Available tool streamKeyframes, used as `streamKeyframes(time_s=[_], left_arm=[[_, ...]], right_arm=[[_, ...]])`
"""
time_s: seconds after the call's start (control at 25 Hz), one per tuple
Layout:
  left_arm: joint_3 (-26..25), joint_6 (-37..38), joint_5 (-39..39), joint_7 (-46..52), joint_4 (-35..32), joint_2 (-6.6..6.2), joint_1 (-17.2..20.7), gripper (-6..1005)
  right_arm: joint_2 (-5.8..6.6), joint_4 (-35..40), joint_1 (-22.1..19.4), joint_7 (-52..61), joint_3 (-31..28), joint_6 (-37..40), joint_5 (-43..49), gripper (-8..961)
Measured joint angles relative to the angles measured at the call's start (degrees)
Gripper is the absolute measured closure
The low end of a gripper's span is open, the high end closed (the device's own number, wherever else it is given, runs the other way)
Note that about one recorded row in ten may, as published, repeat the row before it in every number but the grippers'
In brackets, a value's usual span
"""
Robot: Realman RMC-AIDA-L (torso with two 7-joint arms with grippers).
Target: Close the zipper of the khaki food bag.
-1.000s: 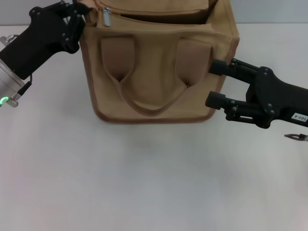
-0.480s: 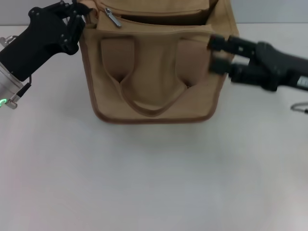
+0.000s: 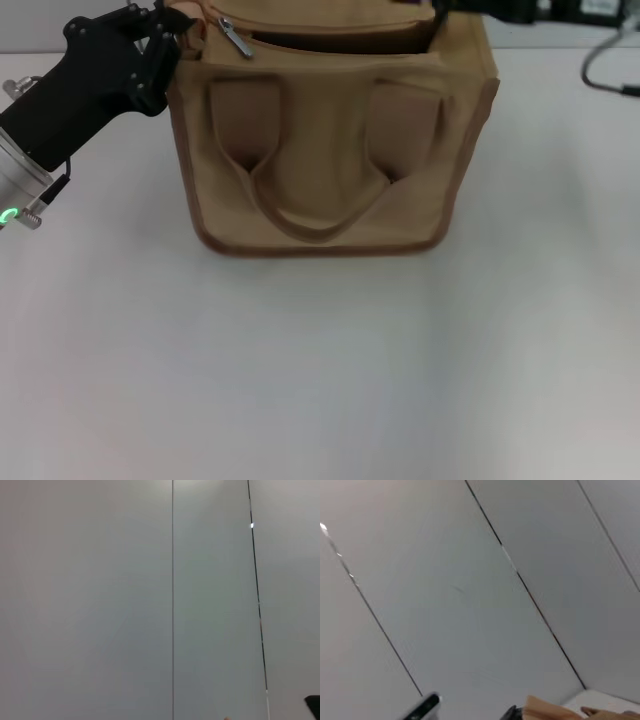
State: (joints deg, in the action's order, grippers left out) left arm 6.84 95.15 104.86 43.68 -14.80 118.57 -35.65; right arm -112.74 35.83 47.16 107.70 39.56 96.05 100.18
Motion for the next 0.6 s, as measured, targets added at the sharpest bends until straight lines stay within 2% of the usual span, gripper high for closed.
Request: streamKeyframes(time_s=[0.04,0.12,0.16,0.28,0.36,0.6], left_arm=[[0.0,0.0,0.0,0.0,0.0,0.00,0.0,958],[0.0,0.1,0.0,0.0,0.0,-0.01,-0.1,958],[0.0,0.2,0.0,0.0,0.2,0.00,-0.1,958],[0.0,0.2,0.0,0.0,0.6,0.00,-0.2,958],[0.0,0.4,0.0,0.0,0.7,-0.01,-0.2,958],[0.0,0.6,0.0,0.0,0.7,0.00,-0.2,958]], right_arm=[[0.00,0.0,0.0,0.0,0.0,0.0,0.0,281],[0.20,-0.1,2.5,2.6,0.0,-1.2,3.0,324],[0.25,-0.1,5.2,4.9,0.0,-2.3,6.5,345],[0.26,-0.1,7.7,7.5,0.5,-3.1,9.4,410],[0.27,0.0,10.9,12.2,3.2,-5.2,12.6,453],[-0.17,0.3,14.5,17.0,9.3,-10.0,14.4,584]])
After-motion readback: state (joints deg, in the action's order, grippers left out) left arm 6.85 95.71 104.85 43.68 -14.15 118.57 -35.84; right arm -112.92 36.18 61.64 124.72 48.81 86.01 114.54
